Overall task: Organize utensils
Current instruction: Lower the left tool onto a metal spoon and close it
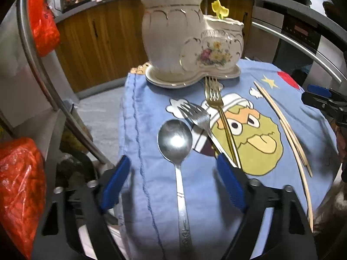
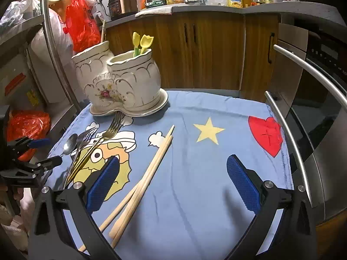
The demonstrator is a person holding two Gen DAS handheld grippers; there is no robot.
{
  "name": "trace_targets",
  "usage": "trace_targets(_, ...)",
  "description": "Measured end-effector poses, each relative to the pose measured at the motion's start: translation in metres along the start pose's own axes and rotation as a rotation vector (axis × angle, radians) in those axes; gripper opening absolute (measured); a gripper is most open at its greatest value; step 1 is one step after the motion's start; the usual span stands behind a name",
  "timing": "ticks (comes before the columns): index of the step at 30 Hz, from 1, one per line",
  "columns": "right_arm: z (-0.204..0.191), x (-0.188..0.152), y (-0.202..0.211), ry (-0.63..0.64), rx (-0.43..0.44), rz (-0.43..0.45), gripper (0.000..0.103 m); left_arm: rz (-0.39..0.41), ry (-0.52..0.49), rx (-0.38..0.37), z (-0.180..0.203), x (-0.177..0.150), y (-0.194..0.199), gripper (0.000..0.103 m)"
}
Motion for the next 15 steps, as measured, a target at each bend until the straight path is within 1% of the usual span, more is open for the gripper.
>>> trace_targets(4, -0.0011, -0.0018, -0.0013, 0.003, 0.004, -0.009, 0.098, -0.024, 0.005, -0.006, -0.0002, -0.0007, -0.0027, 0.058)
trace_targets(6, -0.0012, -0.0026, -0.0009, 0.001, 0.006, -0.009, 0.098, -0.035, 0.004, -0.009, -0.0006, -0.0015, -0.0037, 0.045)
trace_targets(8, -0.0003, -0.0037, -0.0003, -0.001, 0.005, -0.010, 0.098, -0.048, -0.006, -0.014, -0.0003, -0.0024, -0.0035, 0.038)
trace_targets(14, 0.0002, -0.0045, 0.0000, -0.007, 0.010, -0.011, 0.098, -0.072, -0.033, -0.011, 0.0030, -0.0049, -0.0031, 0.032)
trace_targets(15, 0.0002, -0.0048, -0.0001, -0.006, 0.011, -0.012, 0.098, -0.081, -0.033, -0.008, 0.0030, -0.0055, -0.0044, 0.029)
Point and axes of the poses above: each gripper's, at about its wrist camera, not at the fingertips, and y roughly against the way its jaws point, z to its right, x to its top, the point moved 3 cm from there along -y, roughly the way its jaws point, and after that the axes turned 13 degrees about x, right-handed, at the moved point
